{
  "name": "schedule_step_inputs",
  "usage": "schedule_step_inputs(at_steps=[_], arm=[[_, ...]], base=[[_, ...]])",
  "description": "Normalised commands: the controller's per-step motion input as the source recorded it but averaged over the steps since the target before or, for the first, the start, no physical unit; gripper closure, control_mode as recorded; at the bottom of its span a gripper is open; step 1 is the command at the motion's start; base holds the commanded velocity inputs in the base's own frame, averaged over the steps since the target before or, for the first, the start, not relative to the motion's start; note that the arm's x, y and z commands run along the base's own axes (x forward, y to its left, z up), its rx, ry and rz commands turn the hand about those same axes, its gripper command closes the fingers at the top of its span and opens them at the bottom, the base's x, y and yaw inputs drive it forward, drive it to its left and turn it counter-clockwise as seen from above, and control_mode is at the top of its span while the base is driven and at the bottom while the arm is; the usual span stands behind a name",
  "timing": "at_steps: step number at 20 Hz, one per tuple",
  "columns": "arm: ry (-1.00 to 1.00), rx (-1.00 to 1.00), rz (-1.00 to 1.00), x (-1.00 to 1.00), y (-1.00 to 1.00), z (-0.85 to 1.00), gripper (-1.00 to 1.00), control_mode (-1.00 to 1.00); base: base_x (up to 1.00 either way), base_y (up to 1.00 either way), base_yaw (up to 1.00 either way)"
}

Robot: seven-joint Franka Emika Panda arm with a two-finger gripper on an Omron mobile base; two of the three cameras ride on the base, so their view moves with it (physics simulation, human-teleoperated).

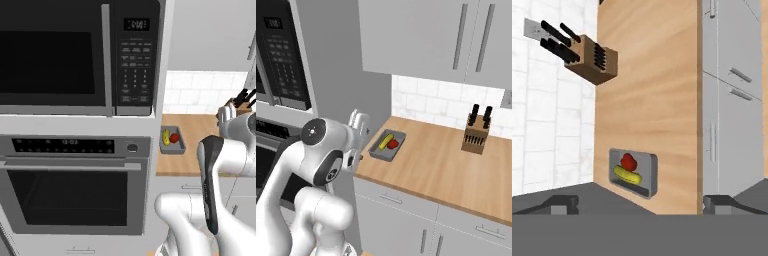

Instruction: Take the meat container that has the shrimp and place it on the second highest rack of the freezer. Then take the vegetable container that has the bell pepper and cucumber and place it on the highest rack of the freezer.

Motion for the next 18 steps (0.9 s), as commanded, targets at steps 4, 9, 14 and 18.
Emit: schedule_step_inputs(at_steps=[4,9,14,18], arm=[[0.08,0.0,0.35,0.91,-0.05,-0.9,-1.0,-1.0],[0.17,-0.02,0.34,0.96,0.0,-0.8,-1.0,-1.0],[0.11,0.0,0.33,0.54,-0.02,-0.55,-1.0,-1.0],[0.18,0.0,0.11,0.57,0.0,-0.11,-1.0,-1.0]], base=[[0.0,0.0,0.0],[0.0,0.0,0.0],[0.0,0.0,0.0],[0.0,0.0,0.0]])
